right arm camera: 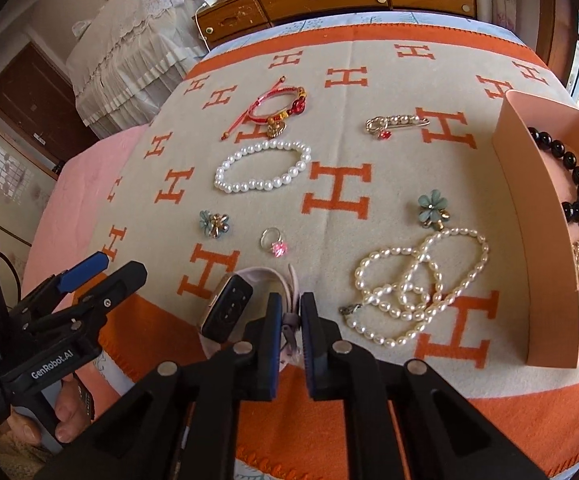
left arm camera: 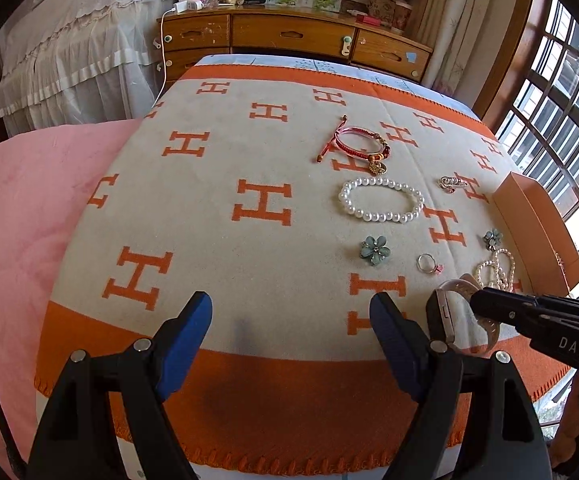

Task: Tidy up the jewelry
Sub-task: 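Grasp the white watch with pink strap with right while left grasps the red string bracelet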

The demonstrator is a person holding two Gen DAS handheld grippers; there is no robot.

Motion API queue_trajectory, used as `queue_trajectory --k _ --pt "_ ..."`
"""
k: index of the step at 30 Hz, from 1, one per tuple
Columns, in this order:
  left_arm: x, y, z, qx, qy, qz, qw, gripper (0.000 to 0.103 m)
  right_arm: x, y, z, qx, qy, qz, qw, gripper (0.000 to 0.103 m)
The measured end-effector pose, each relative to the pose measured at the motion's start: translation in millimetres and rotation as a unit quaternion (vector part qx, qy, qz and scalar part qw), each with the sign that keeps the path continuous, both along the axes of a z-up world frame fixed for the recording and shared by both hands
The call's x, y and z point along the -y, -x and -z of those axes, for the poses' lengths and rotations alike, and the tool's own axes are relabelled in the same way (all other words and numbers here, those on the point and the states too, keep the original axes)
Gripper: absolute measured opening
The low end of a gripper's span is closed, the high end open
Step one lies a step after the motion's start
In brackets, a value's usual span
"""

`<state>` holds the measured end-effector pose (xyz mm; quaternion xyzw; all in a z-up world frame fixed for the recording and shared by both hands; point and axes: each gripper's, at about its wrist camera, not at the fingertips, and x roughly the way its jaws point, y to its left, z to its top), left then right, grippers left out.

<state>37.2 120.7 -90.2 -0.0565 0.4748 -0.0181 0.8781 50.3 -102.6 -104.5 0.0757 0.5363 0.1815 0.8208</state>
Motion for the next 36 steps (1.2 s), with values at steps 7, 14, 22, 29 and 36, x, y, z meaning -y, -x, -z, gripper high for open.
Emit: queue_trajectory --k 7,14,22,29,36 --pt "11 -39 -16 -0.011 0.017 0.028 0.9994 0.08 20 -1 -12 0.031 -0.028 0.007 0.999 0.009" --pt "45 -108 -47 0.014 -0.04 0.112 0.9928 0.08 42 -15 -27 0.058 -0.044 0.017 0.997 0.009" --pt "69 -188 -26 -0.026 -0.098 0.192 0.9762 0.056 74 -29 -44 0.082 -0.072 0.041 0.993 0.009" --pt "74 -230 -1 -0.104 -0.071 0.203 0.9712 0.034 90 -38 -37 0.069 -0.096 0.051 0.992 0.009" --pt "86 -247 19 -0.157 -0.093 0.215 0.9594 0.03 96 -42 -34 0.064 -0.111 0.054 0.99 0.009"
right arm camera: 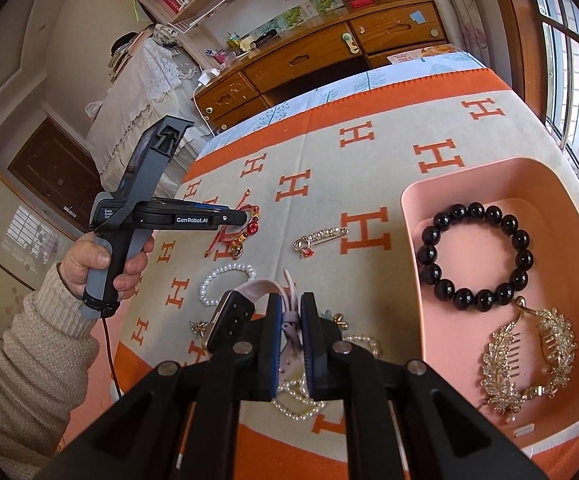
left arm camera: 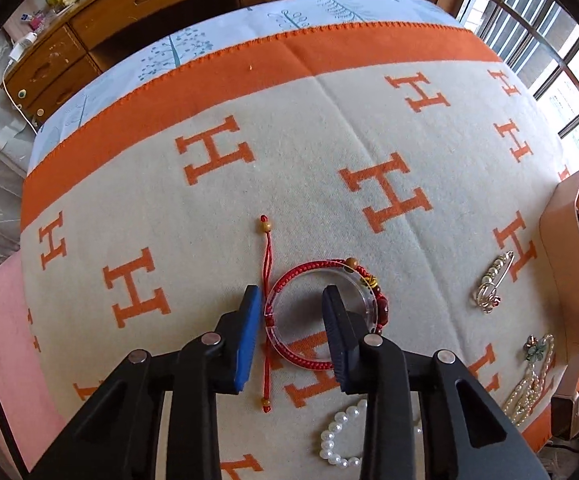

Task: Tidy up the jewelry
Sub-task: 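Grasp the white watch with pink strap with right while left grasps the red string bracelet, then carry the watch and red bracelet into the pink box and open both grippers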

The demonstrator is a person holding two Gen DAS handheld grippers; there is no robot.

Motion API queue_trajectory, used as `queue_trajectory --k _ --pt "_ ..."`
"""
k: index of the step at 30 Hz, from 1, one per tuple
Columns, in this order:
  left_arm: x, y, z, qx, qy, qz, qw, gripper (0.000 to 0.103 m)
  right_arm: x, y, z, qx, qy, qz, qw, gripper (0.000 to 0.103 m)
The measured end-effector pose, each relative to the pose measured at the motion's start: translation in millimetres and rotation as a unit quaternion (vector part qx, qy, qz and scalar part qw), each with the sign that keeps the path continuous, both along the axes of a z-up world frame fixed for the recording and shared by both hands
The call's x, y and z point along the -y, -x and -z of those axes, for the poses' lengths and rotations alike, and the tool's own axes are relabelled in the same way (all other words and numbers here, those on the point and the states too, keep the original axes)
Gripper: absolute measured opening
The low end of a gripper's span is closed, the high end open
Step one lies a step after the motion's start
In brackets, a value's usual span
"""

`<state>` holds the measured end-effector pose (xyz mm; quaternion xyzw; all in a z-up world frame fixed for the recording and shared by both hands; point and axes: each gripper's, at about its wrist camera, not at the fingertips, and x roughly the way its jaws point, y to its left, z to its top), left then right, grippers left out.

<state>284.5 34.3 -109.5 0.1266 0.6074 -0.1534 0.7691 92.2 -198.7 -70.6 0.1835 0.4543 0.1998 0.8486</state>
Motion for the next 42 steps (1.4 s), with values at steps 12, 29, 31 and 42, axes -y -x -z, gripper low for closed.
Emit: queue_trajectory --k 12,29,31,42 --pt "-12 -19 4 -0.018 0.032 -0.054 0.9979 0.004 5 3 8 -0.013 -0.012 0.008 1.0 0.009" --pt "22 62 -95 0.053 0.097 -0.036 0.9932 0.003 61 27 -30 0.043 -0.028 0.093 0.994 0.009" --pt "41 71 -109 0.063 0.106 -0.018 0.9922 0.004 75 31 -35 0.051 -0.029 0.116 0.992 0.009" --pt "173 100 -117 0.065 0.132 0.068 0.9868 0.004 134 48 -34 0.064 -0.018 0.22 0.973 0.009"
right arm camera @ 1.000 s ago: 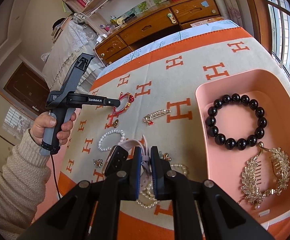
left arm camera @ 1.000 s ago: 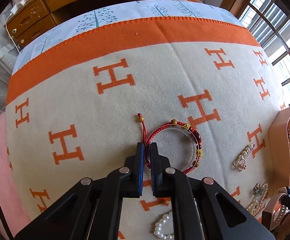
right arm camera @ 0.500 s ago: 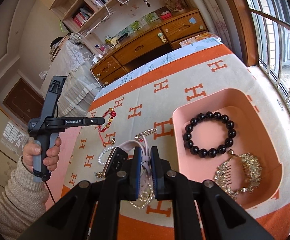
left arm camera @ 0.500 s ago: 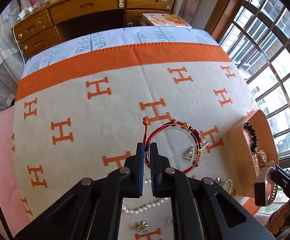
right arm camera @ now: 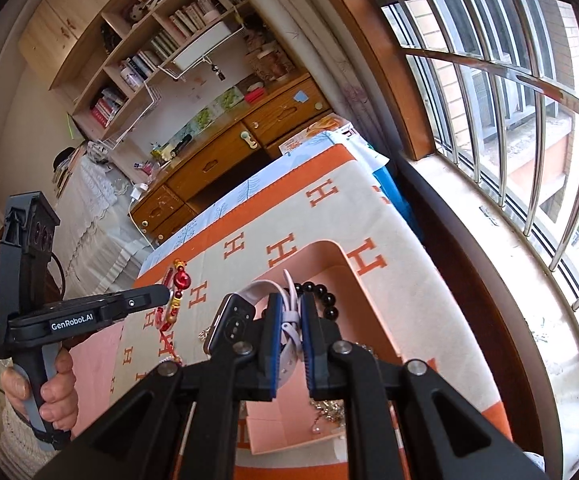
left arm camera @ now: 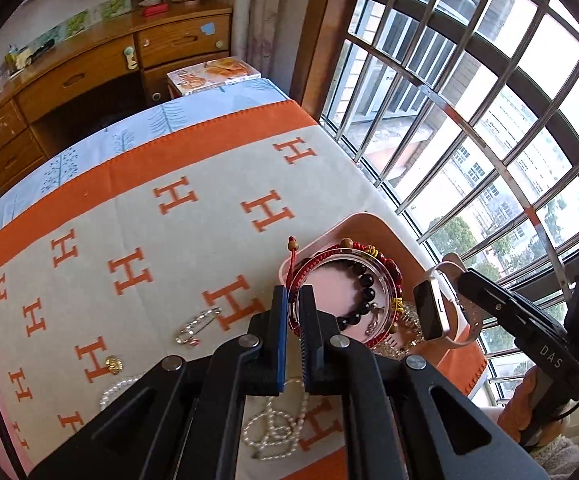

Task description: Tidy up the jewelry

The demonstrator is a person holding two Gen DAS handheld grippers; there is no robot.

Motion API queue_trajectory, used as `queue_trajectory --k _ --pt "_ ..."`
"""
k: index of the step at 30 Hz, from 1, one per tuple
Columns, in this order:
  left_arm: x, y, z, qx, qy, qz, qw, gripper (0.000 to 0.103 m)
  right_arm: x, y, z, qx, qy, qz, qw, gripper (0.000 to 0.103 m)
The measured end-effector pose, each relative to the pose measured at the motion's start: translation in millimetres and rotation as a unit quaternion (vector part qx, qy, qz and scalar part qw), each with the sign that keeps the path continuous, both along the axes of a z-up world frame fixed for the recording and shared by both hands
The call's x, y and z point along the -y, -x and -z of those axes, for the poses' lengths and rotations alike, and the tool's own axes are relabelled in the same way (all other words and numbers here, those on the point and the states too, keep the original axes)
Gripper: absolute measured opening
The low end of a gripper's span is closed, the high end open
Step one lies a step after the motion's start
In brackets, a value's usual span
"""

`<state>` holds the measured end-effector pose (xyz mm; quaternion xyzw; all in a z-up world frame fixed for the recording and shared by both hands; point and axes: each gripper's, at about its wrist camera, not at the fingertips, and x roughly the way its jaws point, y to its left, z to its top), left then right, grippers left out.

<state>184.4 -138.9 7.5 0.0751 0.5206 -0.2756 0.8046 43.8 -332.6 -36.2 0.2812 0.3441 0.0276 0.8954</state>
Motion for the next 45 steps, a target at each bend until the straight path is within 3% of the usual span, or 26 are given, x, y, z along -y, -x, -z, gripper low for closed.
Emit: queue_trajectory --k 8,15,18,20,25,28,34,43,45 --pt "57 -12 59 -0.036 -0.029 -0.002 0.9989 0.004 23 7 16 -0.009 -0.002 0.023 1.0 0.009" --pt "65 -20 93 -0.051 -0.055 -0.016 0.9971 0.004 29 6 24 -0.013 -0.009 0.018 1.0 0.009" --pt "64 -19 90 -0.045 -0.054 -0.014 0.9974 0.014 26 3 28 -0.017 -0.01 0.008 1.0 0.009" --pt "61 -16 84 -0.033 -0.052 -0.011 0.998 0.028 21 -1 32 -0.021 -0.01 0.001 1.0 0.009" --pt "45 1 62 0.005 -0.049 -0.025 0.9985 0.039 10 -14 38 -0.027 -0.004 -0.017 0.999 0.009" --pt "30 17 44 0.049 -0.05 -0.046 0.9965 0.064 2 -24 40 -0.031 0.002 -0.028 0.999 0.009" --pt "-8 49 22 0.113 -0.049 -0.08 0.9891 0.066 -18 -42 48 -0.044 0.022 -0.054 0.997 0.009" --pt "-90 73 29 0.111 -0.048 -0.173 0.9774 0.069 -36 -56 54 -0.071 0.041 -0.064 0.995 0.016" --pt "-108 78 34 0.101 -0.046 -0.192 0.975 0.069 -35 -54 54 -0.073 0.038 -0.061 0.995 0.024"
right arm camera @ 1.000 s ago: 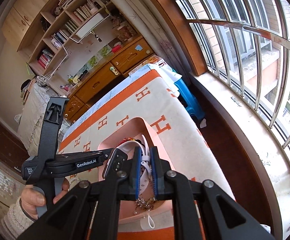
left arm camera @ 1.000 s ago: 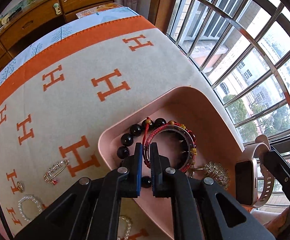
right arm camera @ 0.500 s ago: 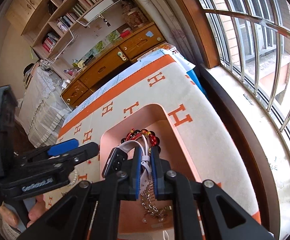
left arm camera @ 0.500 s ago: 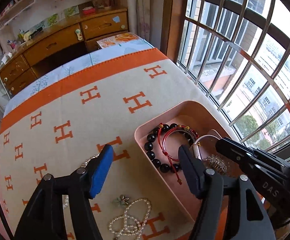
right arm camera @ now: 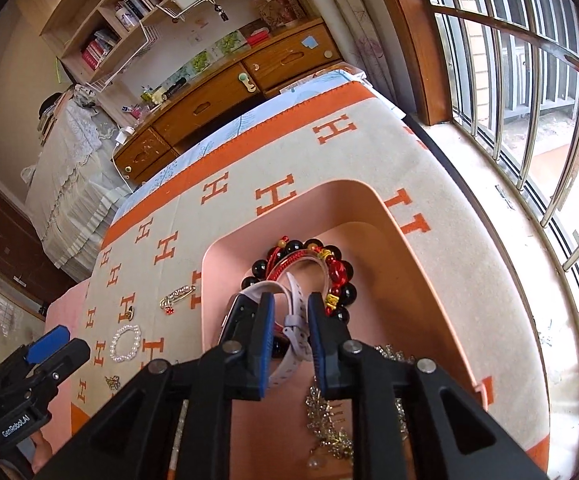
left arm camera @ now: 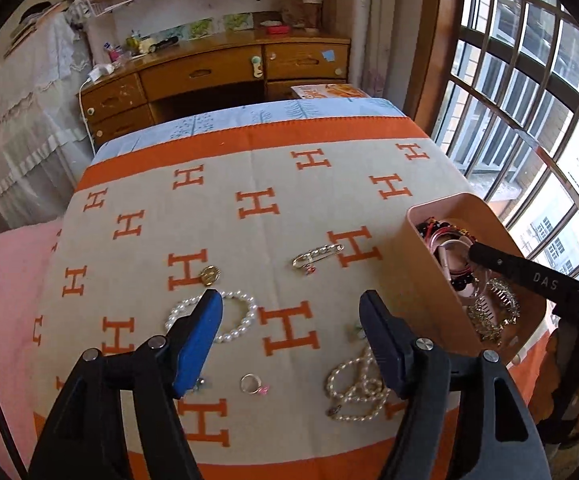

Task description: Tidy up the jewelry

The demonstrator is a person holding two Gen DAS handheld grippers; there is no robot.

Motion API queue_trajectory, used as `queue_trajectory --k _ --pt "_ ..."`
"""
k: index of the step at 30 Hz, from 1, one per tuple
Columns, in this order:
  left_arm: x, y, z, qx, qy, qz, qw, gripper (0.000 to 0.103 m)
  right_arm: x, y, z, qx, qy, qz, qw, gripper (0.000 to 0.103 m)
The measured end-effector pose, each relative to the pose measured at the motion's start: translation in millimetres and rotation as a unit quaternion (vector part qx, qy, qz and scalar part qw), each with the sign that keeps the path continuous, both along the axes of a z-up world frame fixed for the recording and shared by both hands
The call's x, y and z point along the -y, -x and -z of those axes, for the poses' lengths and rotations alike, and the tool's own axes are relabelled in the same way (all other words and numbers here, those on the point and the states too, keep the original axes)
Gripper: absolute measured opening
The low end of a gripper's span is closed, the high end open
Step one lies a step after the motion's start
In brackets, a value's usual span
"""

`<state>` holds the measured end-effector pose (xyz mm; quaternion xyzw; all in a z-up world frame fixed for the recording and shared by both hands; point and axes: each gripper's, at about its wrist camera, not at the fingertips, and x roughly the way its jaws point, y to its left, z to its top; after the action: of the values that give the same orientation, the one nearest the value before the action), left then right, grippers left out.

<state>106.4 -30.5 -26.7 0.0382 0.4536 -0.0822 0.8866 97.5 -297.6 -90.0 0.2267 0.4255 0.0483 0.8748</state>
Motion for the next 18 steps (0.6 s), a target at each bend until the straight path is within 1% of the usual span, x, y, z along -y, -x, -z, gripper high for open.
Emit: queue_trajectory --k 1,2,3,9,14,18 --pt "-9 2 2 -0.003 0.002 -0.009 1.0 0.07 0 2 -1 0.0 0.0 0.004 1.0 0.027" --pt "-16 5 4 -0.006 0.004 -0.017 0.9998 0.07 0 6 -3 0.003 0.001 0.008 1.0 0.032" --pt "-23 7 6 -0.008 0.005 -0.025 0.9996 0.07 -1 9 -5 0.007 0.003 0.011 1.0 0.034" --pt "-54 25 9 -0.008 0.013 -0.051 0.9986 0.07 -13 33 -27 0.033 0.008 0.003 0.999 0.034" --pt "-75 40 1 0.006 0.018 -0.065 0.9977 0.07 -39 51 -45 0.053 0.017 -0.029 0.998 0.034" --pt "-90 52 -2 0.011 0.02 -0.074 0.997 0.07 -63 61 -55 0.064 0.036 -0.057 0.996 0.034"
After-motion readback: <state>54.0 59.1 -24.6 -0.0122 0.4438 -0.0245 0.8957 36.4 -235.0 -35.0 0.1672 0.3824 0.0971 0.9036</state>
